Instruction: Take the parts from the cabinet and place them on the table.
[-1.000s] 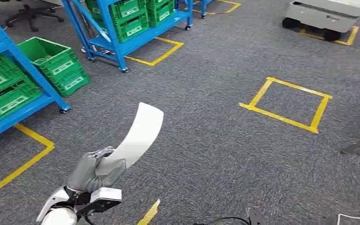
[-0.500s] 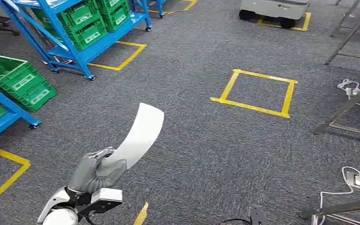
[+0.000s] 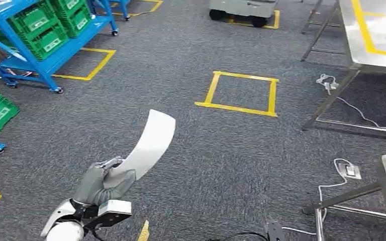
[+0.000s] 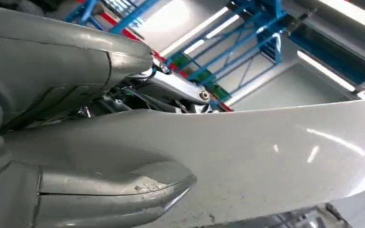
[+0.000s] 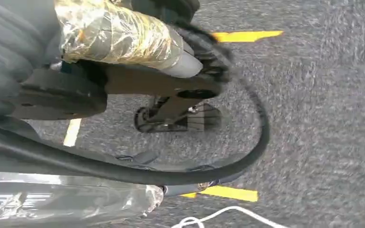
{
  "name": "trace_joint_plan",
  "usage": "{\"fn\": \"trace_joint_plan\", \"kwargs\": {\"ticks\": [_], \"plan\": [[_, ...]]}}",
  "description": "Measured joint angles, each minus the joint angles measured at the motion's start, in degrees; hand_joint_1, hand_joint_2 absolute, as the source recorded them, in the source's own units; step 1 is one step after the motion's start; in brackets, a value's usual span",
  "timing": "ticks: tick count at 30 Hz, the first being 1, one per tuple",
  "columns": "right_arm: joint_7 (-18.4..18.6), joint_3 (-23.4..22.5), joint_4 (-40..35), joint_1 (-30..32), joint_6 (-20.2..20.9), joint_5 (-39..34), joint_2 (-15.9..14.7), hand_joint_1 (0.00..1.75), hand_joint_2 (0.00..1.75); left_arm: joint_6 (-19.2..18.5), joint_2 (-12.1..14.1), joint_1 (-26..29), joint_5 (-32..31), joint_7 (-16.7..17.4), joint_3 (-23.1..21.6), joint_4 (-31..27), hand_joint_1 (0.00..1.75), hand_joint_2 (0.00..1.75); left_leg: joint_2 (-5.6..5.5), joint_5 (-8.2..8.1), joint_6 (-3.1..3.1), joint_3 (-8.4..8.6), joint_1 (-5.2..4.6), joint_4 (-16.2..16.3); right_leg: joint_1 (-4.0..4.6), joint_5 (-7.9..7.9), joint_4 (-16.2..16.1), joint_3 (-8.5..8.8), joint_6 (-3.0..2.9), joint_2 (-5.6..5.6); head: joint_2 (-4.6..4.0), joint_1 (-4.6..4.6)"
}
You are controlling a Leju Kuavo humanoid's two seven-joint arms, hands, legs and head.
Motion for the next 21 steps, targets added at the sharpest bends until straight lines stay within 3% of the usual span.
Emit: {"fn": "trace_joint_plan", "kwargs": {"ticks": [1, 2, 3, 4, 5, 7, 9, 10, 11, 13, 14, 15, 16, 17, 18, 19, 20, 21], "plan": [[0.0, 0.0, 0.0, 0.1, 0.0, 0.0, 0.0, 0.00, 1.75, 0.0, 0.0, 0.0, 0.0, 0.0, 0.0, 0.0, 1.75, 1.75, 0.66, -0.05, -0.02, 0.03, -0.03, 0.0, 0.00, 1.77, -2.8, 1.55, -0.04, -0.16, 0.00, 0.00], [0.0, 0.0, 0.0, 0.1, 0.0, 0.0, 0.0, 0.00, 1.75, 0.0, 0.0, 0.0, 0.0, 0.0, 0.0, 0.0, 1.75, 1.75, 1.23, -0.16, -0.17, 0.12, -0.04, 0.0, 0.01, 4.07, -7.6, 4.25, -0.19, -0.64, 0.00, 0.02], [0.0, 0.0, 0.0, 0.0, 0.0, 0.0, 0.0, 0.00, 1.75, 0.0, 0.0, 0.0, 0.0, 0.0, 0.0, 0.0, 1.75, 1.75, 1.87, -0.28, -0.32, 0.32, -0.05, 0.0, 0.08, 6.23, -13.6, 7.76, -0.39, -1.86, 0.00, 0.00], [0.0, 0.0, 0.0, -0.2, 0.0, 0.0, 0.0, 0.00, 1.75, 0.0, 0.0, -0.1, 0.0, 0.0, 0.0, 0.0, 1.75, 1.75, 2.37, -0.45, -0.54, 0.50, -0.25, 0.0, 0.40, 6.04, -17.7, 9.90, -0.65, -4.48, 0.00, 0.02], [0.0, 0.0, 0.0, -0.3, 0.0, 0.0, 0.0, 0.00, 1.75, 0.0, 0.0, -0.1, 0.0, 0.0, 0.1, 0.0, 1.75, 1.75, 2.78, -0.67, -0.90, 0.43, -0.63, 0.2, 0.64, 6.29, -18.0, 10.55, -1.35, -4.05, 0.00, -0.15], [0.0, 0.0, 0.0, -0.2, 0.0, 0.0, 0.0, 0.00, 1.75, 0.0, 0.0, -0.1, 0.0, 0.0, 0.1, 0.0, 1.75, 1.75, 3.62, -0.63, -1.26, 0.60, -0.63, 0.2, 0.73, 6.36, -17.9, 10.25, -1.70, -2.89, 0.00, -0.17], [0.0, 0.0, 0.0, 0.0, 0.0, 0.0, 0.0, 0.00, 1.75, 0.0, 0.0, -0.2, 0.0, 0.0, 0.1, 0.0, 1.75, 1.75, 4.13, -1.12, -1.94, 0.71, -0.47, 0.2, 0.46, 6.74, -18.4, 10.39, -2.53, -1.72, 0.00, -0.11], [0.1, 0.0, 0.0, 0.0, 0.0, 0.1, 0.0, 0.00, 1.75, 0.0, 0.0, -0.3, 0.0, 0.0, 0.1, 0.0, 1.75, 1.75, 1.48, -2.29, -2.33, 0.37, -0.22, 1.5, 0.31, 6.89, -18.4, 10.34, -2.73, -1.19, 0.00, -0.33], [0.2, 0.0, 0.0, -0.2, 0.0, 0.2, 0.0, 0.00, 1.75, 0.0, 0.0, -0.3, 0.1, -0.2, 0.1, 0.0, 1.75, 1.75, -0.47, -4.54, -2.44, -0.91, -0.09, 4.8, 0.22, 6.95, -18.4, 10.33, -2.97, -0.67, 0.00, -0.50], [0.5, 0.0, 0.0, -0.3, 0.2, 0.8, 0.0, 0.00, 1.75, 0.0, 0.0, -0.1, 0.7, -0.9, 0.1, 0.2, 1.75, 1.75, -1.73, -8.84, -2.65, -4.97, 0.08, 13.8, 0.26, 6.96, -18.4, 10.31, -3.21, 0.64, 0.00, -0.48], [0.6, 0.0, 0.0, -0.3, 0.3, 1.1, 0.0, 0.00, 1.75, 0.0, 0.0, -0.1, 1.1, -1.3, 0.2, 0.3, 1.75, 1.75, -1.81, -9.75, -2.72, -6.52, 0.09, 17.1, 0.27, 6.96, -18.4, 10.30, -3.21, 1.31, 0.00, -0.50], [0.7, 0.0, 0.0, -0.2, 0.3, 1.3, 0.0, 0.00, 1.75, 0.0, 0.0, -0.2, 1.3, -1.6, 0.2, 0.5, 1.75, 1.75, -1.84, -9.20, -2.76, -6.96, 0.12, 17.8, 0.26, 6.96, -18.3, 10.33, -3.21, 2.04, 0.00, -0.48], [0.8, 0.0, 0.0, -0.2, 0.4, 1.5, 0.0, 0.00, 1.75, -0.1, 0.0, -0.2, 1.5, -2.0, 0.2, 0.6, 1.75, 1.75, -1.86, -7.34, -2.76, -6.32, 0.23, 16.0, 0.23, 6.97, -18.3, 10.35, -3.19, 2.83, 0.00, -0.55], [0.9, 0.0, 0.0, -0.2, 0.5, 1.7, 0.0, 0.00, 1.75, -0.1, 0.0, -0.3, 1.7, -2.2, 0.2, 0.7, 1.75, 1.75, -2.02, -4.66, -2.69, -4.65, 0.38, 12.1, 0.17, 6.99, -18.2, 10.37, -3.12, 3.64, 0.00, -0.48], [0.9, 0.0, 0.0, -0.2, 0.5, 1.9, 0.0, 0.00, 1.75, -0.1, 0.0, -0.3, 1.9, -2.3, 0.2, 0.7, 1.75, 1.75, -3.00, -1.81, -2.68, -2.38, 0.64, 7.2, 0.09, 6.92, -18.0, 10.40, -3.00, 4.42, 0.00, -0.50], [0.9, 0.0, 0.0, -0.2, 0.6, 2.0, 0.0, 0.00, 1.75, -0.1, 0.0, -0.4, 1.9, -2.4, 0.3, 0.8, 1.75, 1.75, -5.19, -0.21, -2.70, -0.70, 0.96, 3.2, 0.04, 6.85, -17.8, 10.25, -2.76, 5.02, 0.00, -0.50], [0.9, 0.0, 0.0, -0.4, 0.6, 2.0, 0.0, 0.00, 1.75, -0.2, 0.0, -0.5, 1.9, -2.4, 0.3, 0.9, 1.75, 1.75, -7.06, -0.86, -2.69, -0.24, 1.09, 2.0, 0.41, 6.72, -17.1, 9.84, -2.32, 5.60, 0.00, -0.55], [0.9, 0.0, 0.0, -0.5, 0.6, 2.0, 0.0, 0.00, 1.75, -0.2, -0.1, -0.6, 1.9, -2.6, 0.3, 0.9, 1.75, 1.75, -6.55, -1.31, -2.41, -0.18, 1.03, 1.7, 0.14, 6.97, -17.0, 9.24, -1.97, 6.18, 0.00, -0.50]]}}
